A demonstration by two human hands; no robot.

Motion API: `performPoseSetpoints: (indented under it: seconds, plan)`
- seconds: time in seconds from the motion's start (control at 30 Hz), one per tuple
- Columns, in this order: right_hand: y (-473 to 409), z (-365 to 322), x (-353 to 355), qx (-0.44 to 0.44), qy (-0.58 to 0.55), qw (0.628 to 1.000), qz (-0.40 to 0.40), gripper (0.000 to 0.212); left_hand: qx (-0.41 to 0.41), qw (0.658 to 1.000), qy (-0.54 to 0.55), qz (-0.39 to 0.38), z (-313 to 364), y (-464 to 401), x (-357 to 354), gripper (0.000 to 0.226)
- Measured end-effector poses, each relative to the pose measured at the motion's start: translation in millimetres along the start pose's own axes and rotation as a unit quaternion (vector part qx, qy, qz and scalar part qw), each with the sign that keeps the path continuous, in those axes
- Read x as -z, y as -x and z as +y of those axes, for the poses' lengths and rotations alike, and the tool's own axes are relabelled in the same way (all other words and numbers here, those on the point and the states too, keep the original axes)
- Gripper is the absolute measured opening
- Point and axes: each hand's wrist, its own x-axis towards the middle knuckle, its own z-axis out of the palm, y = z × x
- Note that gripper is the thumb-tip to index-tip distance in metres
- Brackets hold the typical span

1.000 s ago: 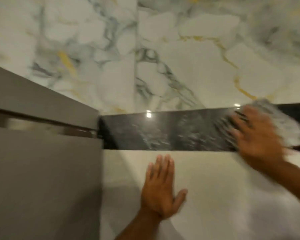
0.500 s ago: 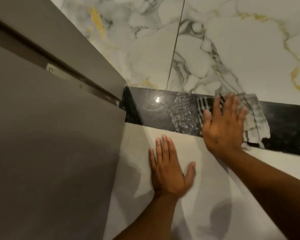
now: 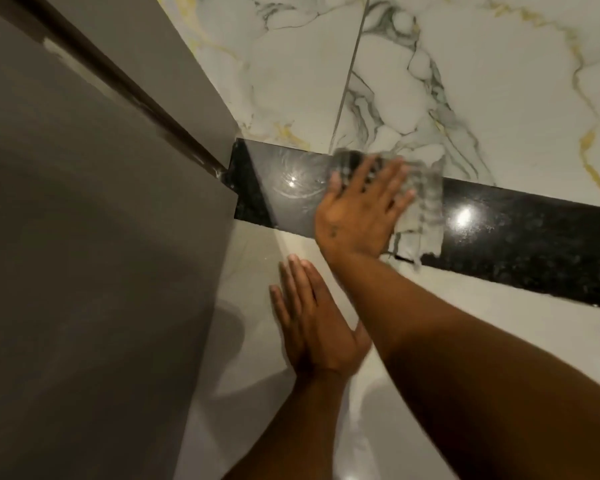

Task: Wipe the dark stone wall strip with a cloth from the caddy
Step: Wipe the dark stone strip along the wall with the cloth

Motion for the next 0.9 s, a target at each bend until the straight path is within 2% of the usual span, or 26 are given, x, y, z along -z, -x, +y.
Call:
performPoseSetpoints:
  seconds: [0.03,0.1,0.13,0.17,0.23,0.3,0.37,0.43,0.53,0.67,0.73,0.83,0.87,0.9]
  plan:
    - [7,7,3,0.107,0.014,0.994,-0.024,0.068,0.044,0.999,-0.005,-0.008,3,5,3,0.096]
    - [8,51,5,0.286,0.007,0.957,-0.045,0.064,0.109,0.994,-0.007,-0.017,-1,7,-3,0.112]
    - [6,80,7,0.313,0.009,0.949,-0.045,0.065,0.132,0.991,0.003,-0.017,-7,6,-5,0.114]
    - [3,113,13,0.265,0.007,0.964,-0.028,0.068,0.127,0.992,0.0,-0.015,-8,4,-6,0.114]
    - [-3,154,23,0.054,0.017,0.998,0.024,0.076,0.115,0.993,-0.008,-0.008,-8,-2,-5,0.113]
    - [-7,149,22,-0.123,0.029,0.991,0.05,0.08,0.107,0.994,-0.012,-0.013,-6,-3,-2,0.112]
    - [-10,115,19,-0.188,0.013,0.98,0.07,0.08,0.111,0.994,-0.016,-0.02,0,-3,2,0.112]
    - [-11,82,14,-0.173,0.007,0.982,0.076,0.079,0.105,0.994,-0.015,-0.027,8,-3,6,0.113]
    - [-6,39,0,-0.065,0.024,0.996,0.048,0.077,0.1,0.994,-0.023,-0.027,0,-7,7,0.116]
    - [3,19,1,0.131,0.051,0.99,-0.019,0.074,0.006,0.998,-0.063,-0.022,-36,-7,12,0.117]
    - [-2,16,2,0.25,0.058,0.965,-0.056,0.072,-0.027,0.997,-0.077,-0.014,-50,-11,13,0.117]
    - [-12,37,7,0.461,0.078,0.877,-0.113,0.07,-0.022,0.996,-0.085,-0.014,-52,-14,13,0.117]
    - [-11,53,11,0.487,0.084,0.861,-0.12,0.071,-0.023,0.996,-0.089,-0.019,-49,-13,14,0.117]
    - [-6,69,15,0.479,0.086,0.866,-0.118,0.073,-0.026,0.996,-0.084,-0.023,-47,-11,16,0.117]
